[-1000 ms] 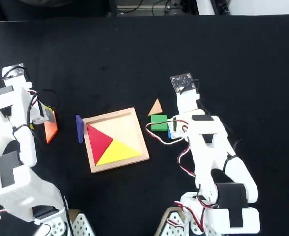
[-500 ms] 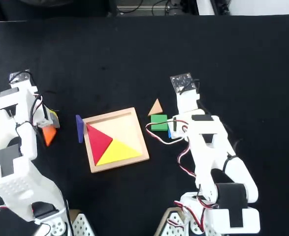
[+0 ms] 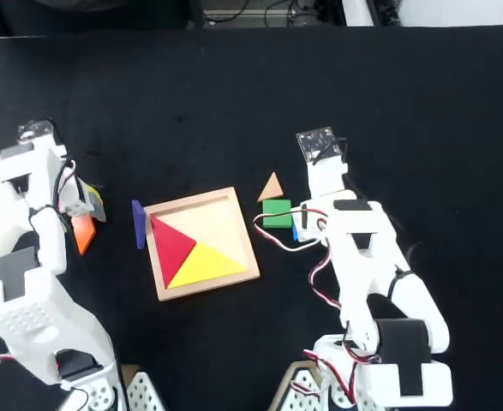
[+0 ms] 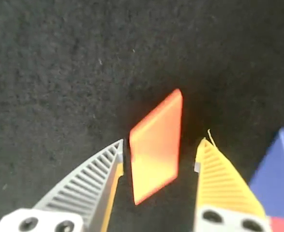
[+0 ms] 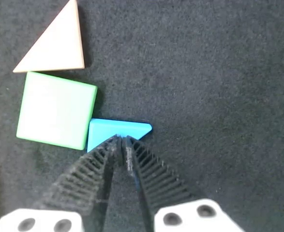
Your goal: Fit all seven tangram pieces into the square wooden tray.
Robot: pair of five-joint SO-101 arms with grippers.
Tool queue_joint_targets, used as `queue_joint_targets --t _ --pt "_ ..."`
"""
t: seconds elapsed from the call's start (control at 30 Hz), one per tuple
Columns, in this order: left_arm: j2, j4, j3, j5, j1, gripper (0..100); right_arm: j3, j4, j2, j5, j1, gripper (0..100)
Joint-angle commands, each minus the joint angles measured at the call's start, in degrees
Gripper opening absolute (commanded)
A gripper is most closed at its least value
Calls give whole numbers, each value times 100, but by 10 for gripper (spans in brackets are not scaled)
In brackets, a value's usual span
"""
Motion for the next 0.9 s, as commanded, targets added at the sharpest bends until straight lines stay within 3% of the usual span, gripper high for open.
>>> queue_joint_targets --t 0.0,0.1,0.37,0.87 --pt "-633 404 -514 123 -303 243 -198 53 40 44 -114 12" --pt "-765 387 -277 105 -409 242 -198 53 40 44 -114 12" --pt "-774 -615 673 88 -400 242 -198 62 40 44 -114 12" --pt "-545 -888 681 141 -154 242 -198 70 40 44 -114 12"
